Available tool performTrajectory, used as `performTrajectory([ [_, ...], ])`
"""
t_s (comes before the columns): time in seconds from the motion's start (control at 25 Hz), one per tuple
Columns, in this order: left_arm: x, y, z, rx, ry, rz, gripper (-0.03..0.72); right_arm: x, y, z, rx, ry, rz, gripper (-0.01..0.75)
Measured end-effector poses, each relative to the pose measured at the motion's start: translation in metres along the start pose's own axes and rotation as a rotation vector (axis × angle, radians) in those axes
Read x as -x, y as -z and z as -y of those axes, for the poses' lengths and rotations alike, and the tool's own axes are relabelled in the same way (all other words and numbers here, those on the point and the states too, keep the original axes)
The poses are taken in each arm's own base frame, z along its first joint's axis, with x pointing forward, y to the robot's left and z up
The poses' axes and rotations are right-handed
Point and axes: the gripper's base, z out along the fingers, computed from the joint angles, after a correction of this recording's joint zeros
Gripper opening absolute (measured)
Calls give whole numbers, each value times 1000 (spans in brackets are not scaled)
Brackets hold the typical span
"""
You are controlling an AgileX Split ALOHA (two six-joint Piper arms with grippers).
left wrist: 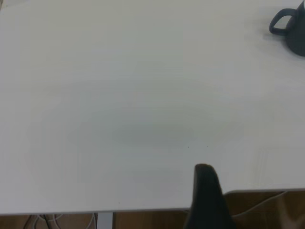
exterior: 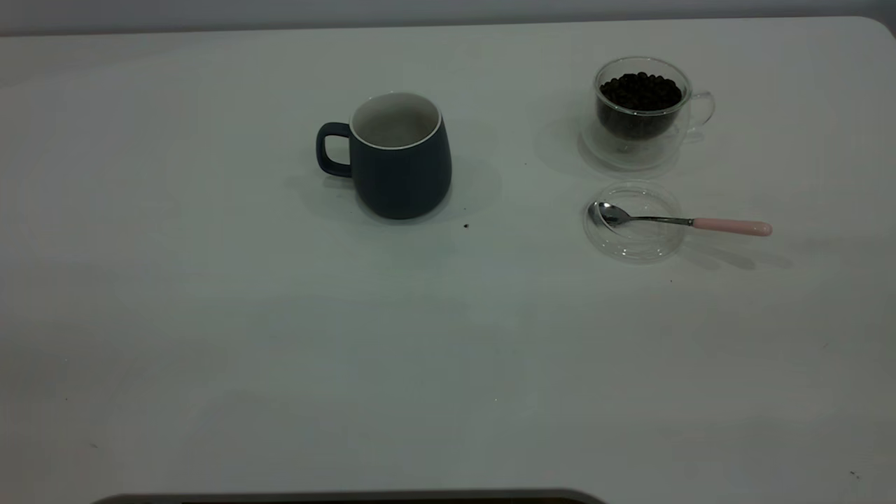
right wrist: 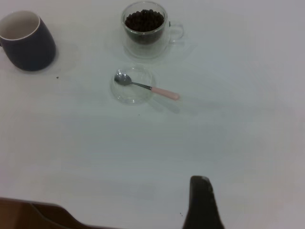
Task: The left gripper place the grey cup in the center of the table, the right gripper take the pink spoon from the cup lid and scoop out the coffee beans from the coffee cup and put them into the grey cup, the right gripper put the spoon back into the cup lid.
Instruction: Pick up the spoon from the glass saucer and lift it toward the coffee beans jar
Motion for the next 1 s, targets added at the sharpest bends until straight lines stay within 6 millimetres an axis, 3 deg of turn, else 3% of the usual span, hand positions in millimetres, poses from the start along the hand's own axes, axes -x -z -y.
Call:
performTrajectory([
  [0.56, 0, 0, 0, 0, 3, 0, 569, 0, 0, -1, 15, -16, 4, 577],
  [0.72, 0, 0, 0, 0, 3, 0, 569, 8, 0, -5, 60, -50, 58, 559],
  [0.84, 0, 0, 0, 0, 3, 0, 569, 21, -9, -5, 70, -81, 71, 534],
  [1.0, 0, 0, 0, 0, 3, 0, 569, 44, -39, -1, 54, -115, -11, 528],
])
